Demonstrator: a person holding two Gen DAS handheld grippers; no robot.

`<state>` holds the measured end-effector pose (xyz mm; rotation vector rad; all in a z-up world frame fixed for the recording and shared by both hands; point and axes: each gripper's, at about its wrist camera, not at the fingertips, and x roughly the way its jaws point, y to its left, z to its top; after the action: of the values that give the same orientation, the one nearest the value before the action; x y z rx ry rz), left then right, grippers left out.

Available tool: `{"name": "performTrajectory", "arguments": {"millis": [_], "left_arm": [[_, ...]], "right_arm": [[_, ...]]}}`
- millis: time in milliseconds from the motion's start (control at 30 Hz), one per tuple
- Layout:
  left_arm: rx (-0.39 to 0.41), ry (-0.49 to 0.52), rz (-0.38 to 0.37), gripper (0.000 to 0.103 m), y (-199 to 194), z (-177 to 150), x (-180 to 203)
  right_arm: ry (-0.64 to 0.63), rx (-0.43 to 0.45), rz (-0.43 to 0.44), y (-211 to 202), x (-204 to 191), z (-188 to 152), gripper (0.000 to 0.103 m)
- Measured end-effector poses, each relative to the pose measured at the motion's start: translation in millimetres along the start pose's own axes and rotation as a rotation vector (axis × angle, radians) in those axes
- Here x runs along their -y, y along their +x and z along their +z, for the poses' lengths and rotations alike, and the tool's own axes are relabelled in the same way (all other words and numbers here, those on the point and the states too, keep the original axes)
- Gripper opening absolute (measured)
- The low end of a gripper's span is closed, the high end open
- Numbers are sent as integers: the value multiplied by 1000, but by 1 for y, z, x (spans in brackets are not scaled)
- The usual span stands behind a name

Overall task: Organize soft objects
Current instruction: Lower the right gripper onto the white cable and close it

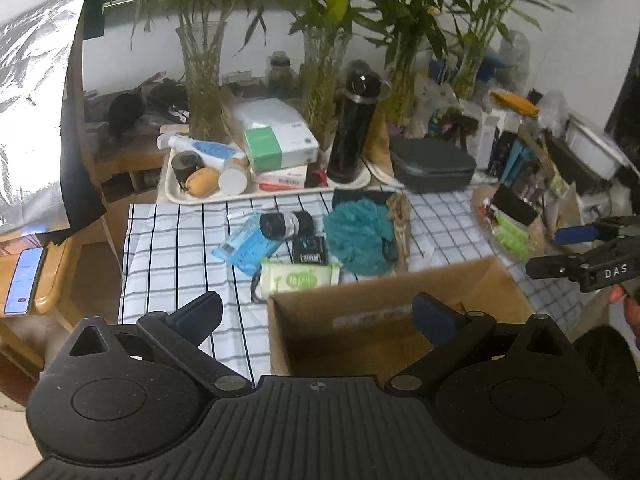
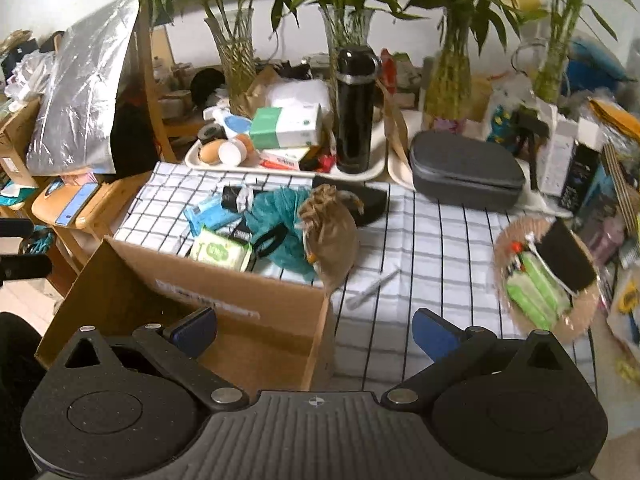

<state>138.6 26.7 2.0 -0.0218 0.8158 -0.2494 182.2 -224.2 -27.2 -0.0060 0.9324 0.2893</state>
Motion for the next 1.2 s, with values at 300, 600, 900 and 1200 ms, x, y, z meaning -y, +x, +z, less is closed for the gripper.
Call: {"name": "performTrajectory", "arguments": {"millis": [300,600,900,1200], "left_arm": [[34,-2,-73,103,29,15,-35],[70,-79,-140,103,62,23,-67],[91,-93,-92,103,101,20,-81],[96,-184,-96,103,121,7,-111]], "right_arm": [[48,35,51,26,34,27,103],[146,37,86,77,65,38,103],[259,-27,137,139,90,29,101],[418,-142,139,196,118,2,90]]}}
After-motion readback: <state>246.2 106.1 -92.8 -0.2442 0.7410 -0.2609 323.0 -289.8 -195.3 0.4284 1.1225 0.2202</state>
